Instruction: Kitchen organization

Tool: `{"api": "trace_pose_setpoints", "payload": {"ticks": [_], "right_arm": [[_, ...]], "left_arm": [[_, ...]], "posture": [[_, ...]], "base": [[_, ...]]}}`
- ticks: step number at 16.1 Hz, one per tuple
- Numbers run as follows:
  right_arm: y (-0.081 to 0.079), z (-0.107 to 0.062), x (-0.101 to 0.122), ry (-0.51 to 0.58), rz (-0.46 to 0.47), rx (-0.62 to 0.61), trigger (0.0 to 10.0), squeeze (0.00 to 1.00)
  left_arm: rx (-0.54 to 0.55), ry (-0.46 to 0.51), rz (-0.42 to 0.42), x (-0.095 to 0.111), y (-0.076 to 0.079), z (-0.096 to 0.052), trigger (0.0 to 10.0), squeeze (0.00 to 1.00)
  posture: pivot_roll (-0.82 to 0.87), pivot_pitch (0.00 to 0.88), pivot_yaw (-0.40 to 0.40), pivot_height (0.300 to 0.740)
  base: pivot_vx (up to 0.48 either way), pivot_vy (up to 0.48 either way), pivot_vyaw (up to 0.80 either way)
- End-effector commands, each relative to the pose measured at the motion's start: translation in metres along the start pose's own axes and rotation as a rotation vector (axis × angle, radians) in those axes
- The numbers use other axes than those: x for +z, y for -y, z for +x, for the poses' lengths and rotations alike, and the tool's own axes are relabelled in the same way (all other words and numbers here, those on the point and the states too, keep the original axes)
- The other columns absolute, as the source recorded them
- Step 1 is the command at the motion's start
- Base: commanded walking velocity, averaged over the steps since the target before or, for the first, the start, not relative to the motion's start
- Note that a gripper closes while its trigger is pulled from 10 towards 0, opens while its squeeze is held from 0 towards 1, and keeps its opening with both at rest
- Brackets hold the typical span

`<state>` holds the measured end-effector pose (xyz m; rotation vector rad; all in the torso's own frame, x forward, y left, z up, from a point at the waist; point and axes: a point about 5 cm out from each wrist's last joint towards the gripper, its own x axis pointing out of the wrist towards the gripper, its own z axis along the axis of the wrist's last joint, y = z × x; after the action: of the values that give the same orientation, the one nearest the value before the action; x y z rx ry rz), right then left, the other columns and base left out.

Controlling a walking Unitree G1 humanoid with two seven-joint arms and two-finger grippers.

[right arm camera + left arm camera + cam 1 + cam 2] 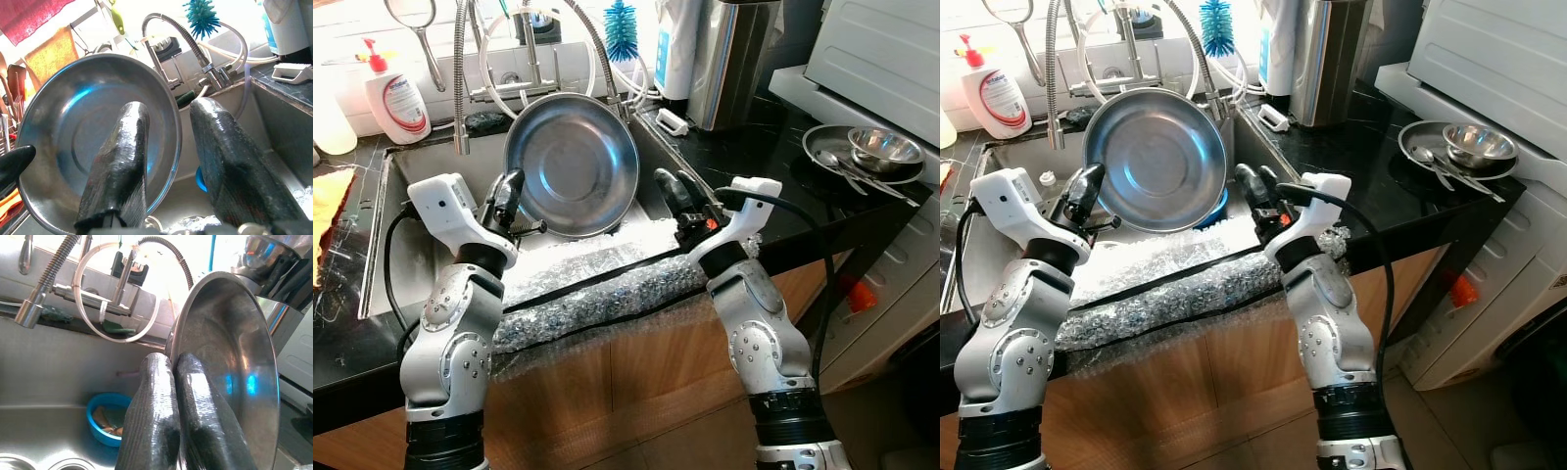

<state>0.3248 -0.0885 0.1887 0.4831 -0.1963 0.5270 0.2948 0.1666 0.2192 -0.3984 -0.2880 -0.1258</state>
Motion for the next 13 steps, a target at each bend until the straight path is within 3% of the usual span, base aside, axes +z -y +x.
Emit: {"api": "trace_pose_setpoints", "payload": {"ticks": [1, 2, 3, 4, 5, 6, 9, 13], "right_arm": [[-0.006, 0.004, 0.007, 0.028, -0.019, 0.027, 10.0, 0.44], [-0.004, 0.003, 0.008, 0.032, -0.03, 0.009, 10.0, 0.0], [-0.003, 0.003, 0.009, 0.038, -0.04, -0.002, 10.0, 0.0], [-0.001, 0.003, 0.011, 0.047, -0.06, -0.017, 10.0, 0.0], [0.001, 0.001, 0.015, 0.068, -0.144, -0.044, 10.0, 0.0], [0.001, 0.0, 0.018, 0.077, -0.18, -0.052, 10.0, 0.0], [0.012, -0.013, 0.021, 0.085, -0.306, -0.134, 10.0, 0.0], [0.028, -0.044, 0.014, 0.051, -0.428, -0.249, 10.0, 0.0]], "left_arm": [[-0.008, 0.035, -0.01, 0.006, 0.003, 0.003, 0.0, 0.0], [0.14, 0.185, -0.01, 0.028, -0.012, 0.007, 0.0, 0.0], [0.208, 0.255, 0.021, 0.038, -0.019, 0.008, 0.0, 0.0], [0.239, 0.264, 0.088, 0.04, -0.022, 0.009, 0.0, 0.0], [0.246, 0.252, 0.227, 0.038, -0.025, 0.012, 2.7, 0.0], [0.258, 0.242, 0.283, 0.036, -0.028, 0.014, 10.0, 0.0], [0.254, 0.186, 0.458, 0.021, -0.037, 0.015, 10.0, 0.0], [0.255, 0.118, 0.541, 0.003, -0.05, 0.014, 10.0, 0.0]], "posture": [[0.01, 0.0, 0.0, 0.74], [0.01, 0.0, 0.0, 0.74], [0.01, 0.0, 0.0, 0.74], [0.01, 0.0, 0.0, 0.74], [0.0, 0.0, 0.001, 0.74], [0.0, 0.0, 0.002, 0.74], [-0.01, 0.001, 0.009, 0.74], [-0.02, 0.0, 0.02, 0.74]], "base": [[0.0, 0.0, 0.0], [0.0, 0.0, 0.0], [0.0, 0.0, 0.0], [0.0, 0.0, 0.0], [0.0, 0.0, 0.0], [0.0, 0.0, 0.0], [0.0, 0.0, 0.0], [0.0, 0.0, 0.0]]}}
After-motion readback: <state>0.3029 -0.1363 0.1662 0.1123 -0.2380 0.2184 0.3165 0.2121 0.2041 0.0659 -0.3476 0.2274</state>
